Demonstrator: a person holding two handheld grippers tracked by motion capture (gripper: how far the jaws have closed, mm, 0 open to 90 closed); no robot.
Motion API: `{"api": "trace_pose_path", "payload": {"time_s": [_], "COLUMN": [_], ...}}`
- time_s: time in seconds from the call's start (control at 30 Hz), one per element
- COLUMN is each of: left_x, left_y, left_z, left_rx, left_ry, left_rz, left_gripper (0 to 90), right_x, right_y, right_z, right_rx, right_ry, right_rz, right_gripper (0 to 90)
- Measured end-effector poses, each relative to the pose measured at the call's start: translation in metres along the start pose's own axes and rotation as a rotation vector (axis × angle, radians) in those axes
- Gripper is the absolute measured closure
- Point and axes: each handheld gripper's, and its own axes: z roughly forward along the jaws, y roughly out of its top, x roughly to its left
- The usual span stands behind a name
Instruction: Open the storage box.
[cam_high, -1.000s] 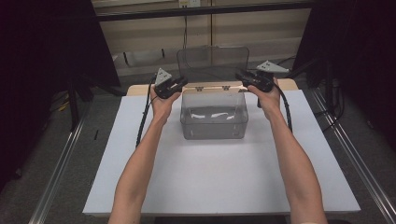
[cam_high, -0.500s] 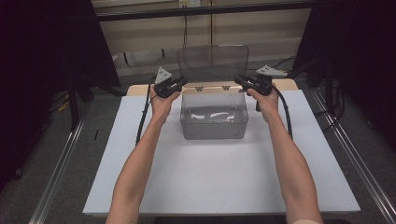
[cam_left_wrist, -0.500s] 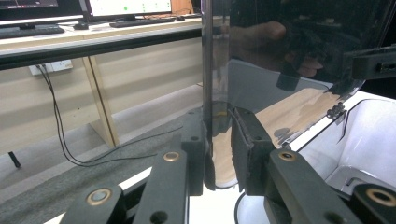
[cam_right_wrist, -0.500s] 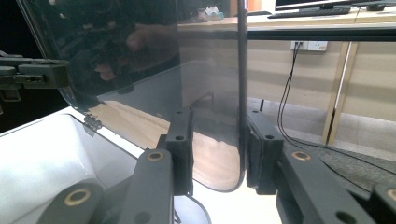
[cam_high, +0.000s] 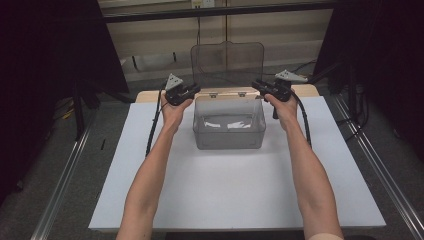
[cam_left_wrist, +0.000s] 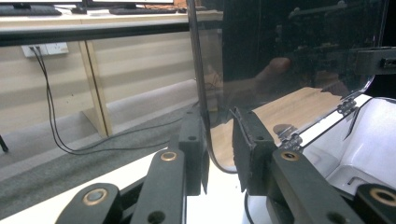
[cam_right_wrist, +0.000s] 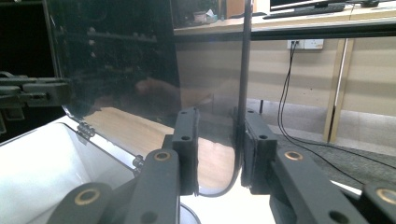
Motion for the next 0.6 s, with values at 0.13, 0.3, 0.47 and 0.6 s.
{"api": "trace_pose_path", "payload": {"time_s": [0.13,0.3,0.47,0.6], "left_x": [0.0001,0.0012,-0.0012,-0.0005], "left_y": [-0.0011,-0.0013,-0.0012,-0.0011], "left_z": [0.0032,0.0044,0.0058,0.0064], "left_rx": [-0.004,0.006,0.016,0.03], "left_ry": [-0.008,-0.007,0.004,0.005], "left_rz": [-0.035,-0.03,-0.047,-0.042], "left_gripper": [73.5,72.1,69.6,68.2], "right_x": [0.0005,0.0007,0.0004,-0.0003], "right_y": [-0.0001,-0.0024,-0.0059,-0.009], "right_z": [0.0009,0.0036,0.0057,0.0068], "right_rx": [0.006,0.01,0.017,0.024], "right_ry": [-0.012,-0.026,-0.032,-0.033], "right_rz": [0.001,0.018,0.033,0.048], "right_gripper": [69.7,67.2,65.0,63.2]}}
